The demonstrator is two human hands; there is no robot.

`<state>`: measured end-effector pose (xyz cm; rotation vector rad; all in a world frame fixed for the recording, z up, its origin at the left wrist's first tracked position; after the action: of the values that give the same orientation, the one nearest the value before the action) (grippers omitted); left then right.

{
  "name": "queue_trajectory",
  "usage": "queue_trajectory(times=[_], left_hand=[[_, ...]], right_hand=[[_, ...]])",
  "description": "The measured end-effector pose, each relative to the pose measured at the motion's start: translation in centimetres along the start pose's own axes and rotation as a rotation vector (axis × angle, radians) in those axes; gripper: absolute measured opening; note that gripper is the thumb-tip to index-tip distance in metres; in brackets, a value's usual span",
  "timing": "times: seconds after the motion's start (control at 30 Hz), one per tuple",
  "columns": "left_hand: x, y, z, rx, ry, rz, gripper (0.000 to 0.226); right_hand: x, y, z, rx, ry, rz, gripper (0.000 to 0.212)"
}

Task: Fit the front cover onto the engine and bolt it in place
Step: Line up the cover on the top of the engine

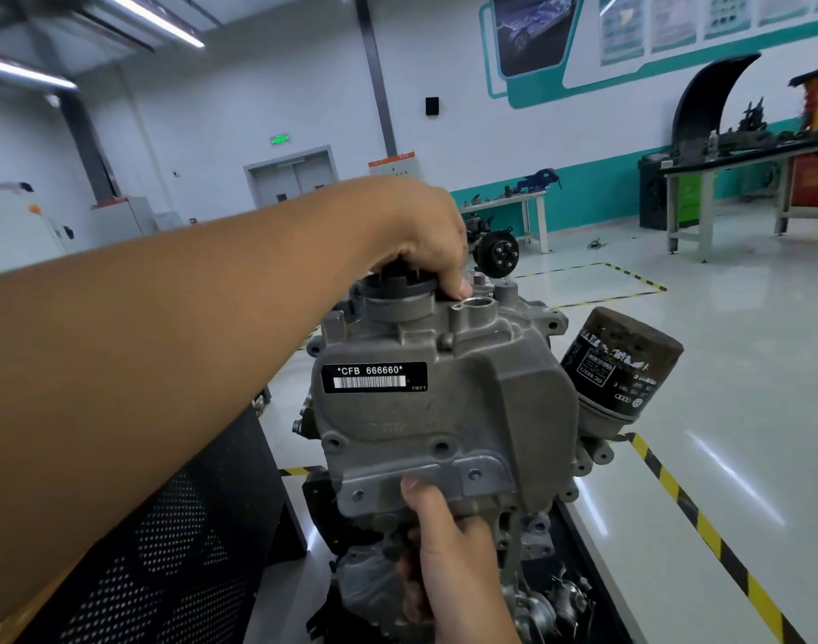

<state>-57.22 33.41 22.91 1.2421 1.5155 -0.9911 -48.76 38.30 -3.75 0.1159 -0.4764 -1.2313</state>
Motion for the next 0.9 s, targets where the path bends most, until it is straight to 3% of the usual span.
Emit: queue_trajectory(times=[0.23,0.3,0.43,0.53,0.67,0.9], left_hand=[[-0.2,-0.1,1.7,0.236,0.078,-0.047,0.005],[-0.3,0.3,2.2,0.318,0.184,-0.071,0.009],[-0.2,1.2,2.2,0.422,0.161,0.008,0.006],[0.3,1.3,1.5,0.433,0.080,0.009,0.003],[1.2,1.0,0.5,0.385,0.105,-0.057,0.021],[2.0,0.8,-1.5,0.264,0.007,-0.082,0.028]], right_hand=[[0.2,0.1,0.1,-0.013,-0.035,-0.007,0.047],[0.1,0.1,0.2,-0.006,-0.045,0.000,0.047],[0.1,0.1,0.2,-0.001,-0.063,-0.009,0.047],[0.2,0.3,0.3,-0.015,-0.062,-0.025,0.042],[0.3,0.6,0.4,-0.005,-0.089,-0.041,0.042],[0.1,0.5,0.2,-0.005,-0.085,-0.050,0.046]])
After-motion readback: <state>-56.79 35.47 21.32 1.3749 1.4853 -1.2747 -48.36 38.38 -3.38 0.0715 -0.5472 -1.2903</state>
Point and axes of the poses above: each hand's wrist, its own y-axis away from the middle knuckle, its own x-axis out of the palm, z = x × y, the point moved 1 cm from there along -y, towards the middle knuckle, and after that the axes turned 11 degrees about y, right-handed, at the moved point
